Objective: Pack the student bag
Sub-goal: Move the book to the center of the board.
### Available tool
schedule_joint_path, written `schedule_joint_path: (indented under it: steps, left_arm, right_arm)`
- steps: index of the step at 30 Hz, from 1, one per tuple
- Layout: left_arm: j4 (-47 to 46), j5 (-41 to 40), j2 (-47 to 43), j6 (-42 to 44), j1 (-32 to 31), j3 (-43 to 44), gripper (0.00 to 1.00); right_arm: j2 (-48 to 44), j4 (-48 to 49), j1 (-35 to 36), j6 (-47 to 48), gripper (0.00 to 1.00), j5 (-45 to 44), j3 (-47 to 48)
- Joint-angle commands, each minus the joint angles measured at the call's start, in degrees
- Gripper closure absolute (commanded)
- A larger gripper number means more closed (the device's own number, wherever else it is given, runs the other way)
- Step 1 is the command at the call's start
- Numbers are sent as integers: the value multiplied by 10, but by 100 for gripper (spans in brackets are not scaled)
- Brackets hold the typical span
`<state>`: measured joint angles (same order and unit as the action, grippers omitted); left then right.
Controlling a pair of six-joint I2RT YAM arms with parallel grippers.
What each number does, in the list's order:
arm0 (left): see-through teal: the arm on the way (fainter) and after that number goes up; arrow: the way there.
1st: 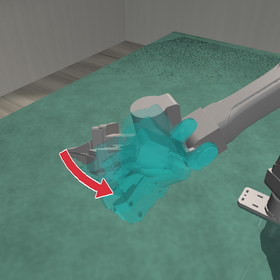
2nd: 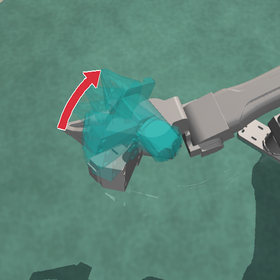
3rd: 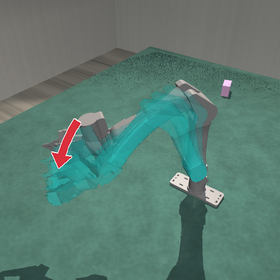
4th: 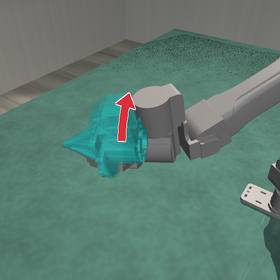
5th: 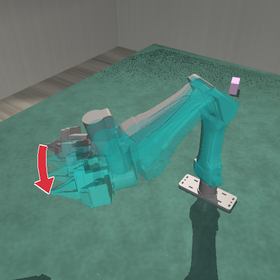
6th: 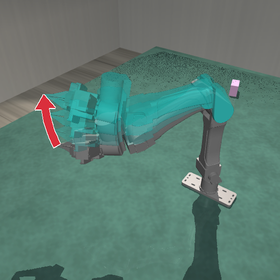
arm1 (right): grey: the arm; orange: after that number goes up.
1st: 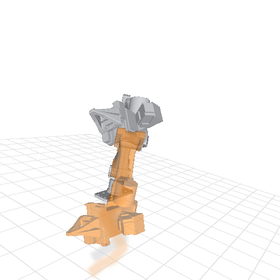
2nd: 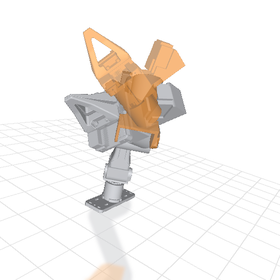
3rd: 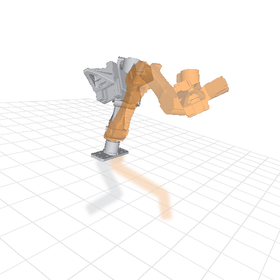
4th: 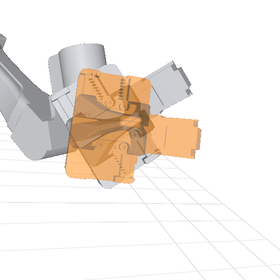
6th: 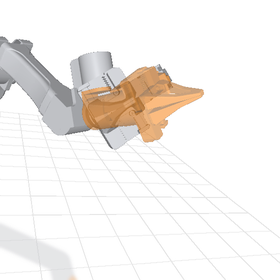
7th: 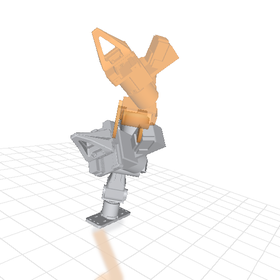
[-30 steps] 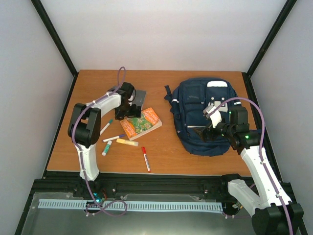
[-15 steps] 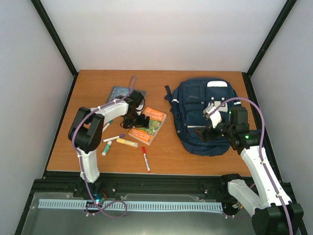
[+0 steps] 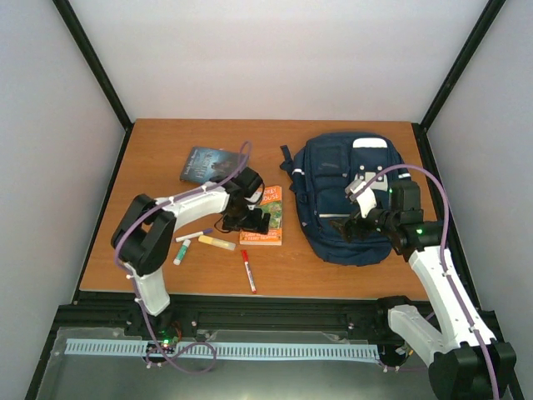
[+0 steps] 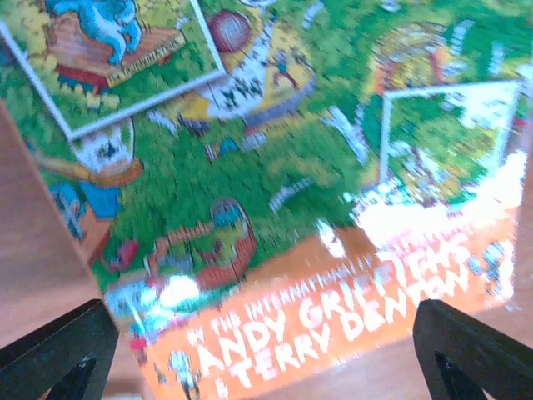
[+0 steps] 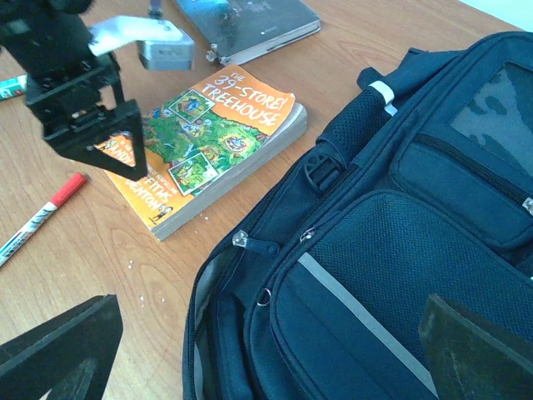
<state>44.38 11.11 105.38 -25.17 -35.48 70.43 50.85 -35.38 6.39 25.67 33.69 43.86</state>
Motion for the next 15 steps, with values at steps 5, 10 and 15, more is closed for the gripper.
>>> schedule_joint_path:
  steps: [5,10,15]
  left_arm:
    - [75,-93,-145,-43,-7,-1,0]
    - [143,-109,-178,-25,-8,8,0]
    - [-4,-137,-294,-4,-8,-101,0]
  right_arm:
    - [9,-3,-4,4,0,5,1]
    - [1,6,-4,-5,0,-7,1]
    - [-13,5,-5,-18,0,2,3]
